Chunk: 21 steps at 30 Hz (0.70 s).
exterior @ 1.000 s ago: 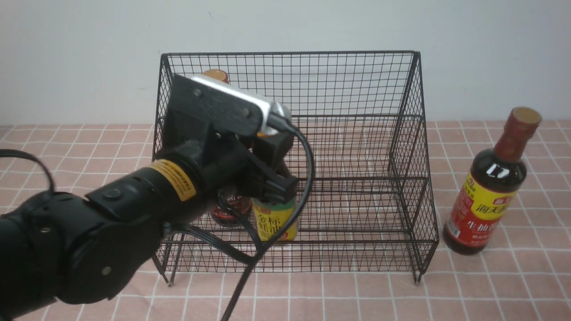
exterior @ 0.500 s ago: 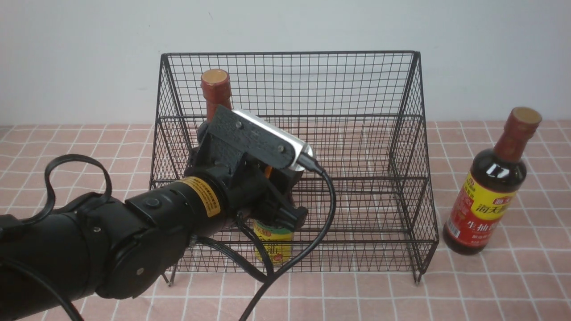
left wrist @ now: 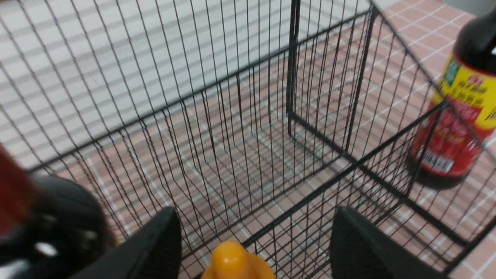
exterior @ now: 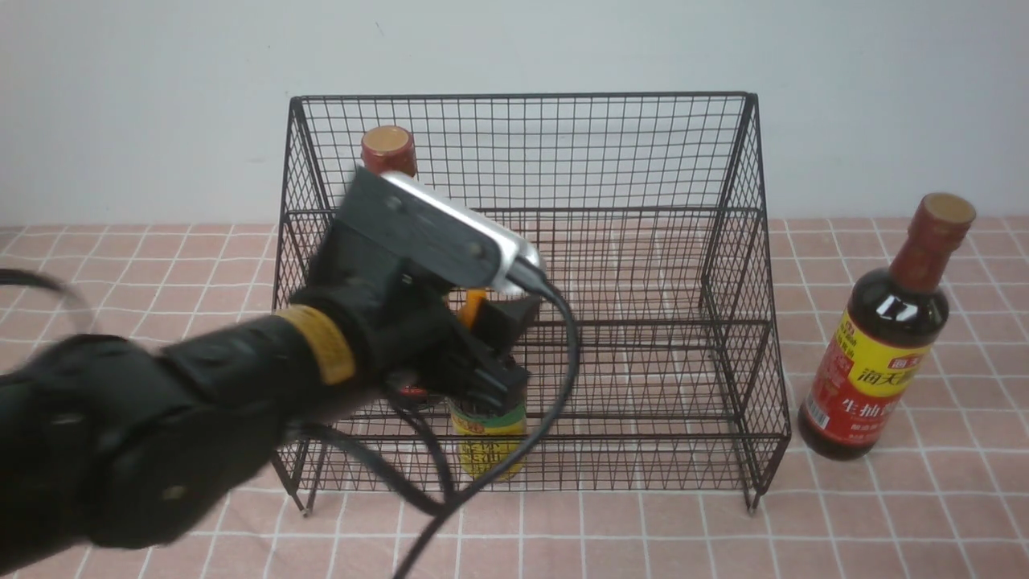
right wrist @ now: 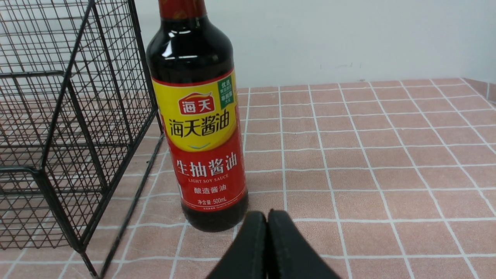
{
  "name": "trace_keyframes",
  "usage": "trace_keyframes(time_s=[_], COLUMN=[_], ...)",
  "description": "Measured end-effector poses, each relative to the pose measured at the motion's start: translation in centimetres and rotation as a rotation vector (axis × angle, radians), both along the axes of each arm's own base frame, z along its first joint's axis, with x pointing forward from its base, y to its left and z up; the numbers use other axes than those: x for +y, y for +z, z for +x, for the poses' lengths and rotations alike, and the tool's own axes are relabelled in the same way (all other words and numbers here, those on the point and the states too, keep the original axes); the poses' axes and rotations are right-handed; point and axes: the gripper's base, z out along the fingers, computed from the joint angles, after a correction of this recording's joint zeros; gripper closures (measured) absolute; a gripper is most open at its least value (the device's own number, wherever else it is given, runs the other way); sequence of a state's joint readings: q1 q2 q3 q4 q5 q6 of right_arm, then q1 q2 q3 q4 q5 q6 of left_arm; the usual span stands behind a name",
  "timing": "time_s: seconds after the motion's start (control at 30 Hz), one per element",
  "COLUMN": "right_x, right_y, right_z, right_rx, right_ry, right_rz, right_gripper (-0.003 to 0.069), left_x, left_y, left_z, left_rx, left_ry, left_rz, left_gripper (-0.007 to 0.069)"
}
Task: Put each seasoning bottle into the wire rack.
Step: Use the right arm to grab the condiment bottle closest to it
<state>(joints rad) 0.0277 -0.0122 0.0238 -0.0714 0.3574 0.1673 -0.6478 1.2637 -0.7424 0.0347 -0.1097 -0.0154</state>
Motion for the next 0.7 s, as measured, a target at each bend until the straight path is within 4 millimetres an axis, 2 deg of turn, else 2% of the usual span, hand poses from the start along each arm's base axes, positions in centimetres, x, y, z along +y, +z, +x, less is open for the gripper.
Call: trace_keyframes(time_s=[0.07, 0.13, 0.17, 0.2, 0.3, 0.37, 0.53, 0.7], right_x=[0.0, 0.0, 0.0, 0.0, 0.0, 0.0, 0.0, 0.0], right_y=[0.0, 0.0, 0.0, 0.0, 0.0, 0.0, 0.0, 0.0], right_z=[0.0, 0.0, 0.0, 0.0, 0.0, 0.0, 0.0, 0.0], right_rx=[0.0, 0.0, 0.0, 0.0, 0.0, 0.0, 0.0, 0.0], right_ry=[0.0, 0.0, 0.0, 0.0, 0.0, 0.0, 0.0, 0.0], right_rz=[0.0, 0.0, 0.0, 0.0, 0.0, 0.0, 0.0, 0.0], right_gripper=[0.0673, 0.0673, 0.0673, 0.0673, 0.0673, 0.0673, 0.0673, 0.0673], left_x=[1.0, 2.2, 2.5, 3.6, 5.3, 6.5, 9.1, 10.3], left_y=[1.8, 3.4, 3.8, 5.1, 6.7, 7.5, 9.0, 9.8], left_z=[-1.3, -2.9, -3.2, -4.6, -6.9, -8.3, -11.5, -13.1], left_rx=[-0.021, -0.038, -0.049, -0.068, -0.096, -0.12, -0.185, -0.234], left_ry=[0.002, 0.004, 0.005, 0.006, 0.009, 0.011, 0.02, 0.023], left_rz=[-0.015, -0.027, -0.035, -0.049, -0.057, -0.049, -0.075, -0.113], left_gripper=[0.0211, 0.0289, 0.0298, 0.0378, 0.0532, 0.0594, 0.0631, 0.0631])
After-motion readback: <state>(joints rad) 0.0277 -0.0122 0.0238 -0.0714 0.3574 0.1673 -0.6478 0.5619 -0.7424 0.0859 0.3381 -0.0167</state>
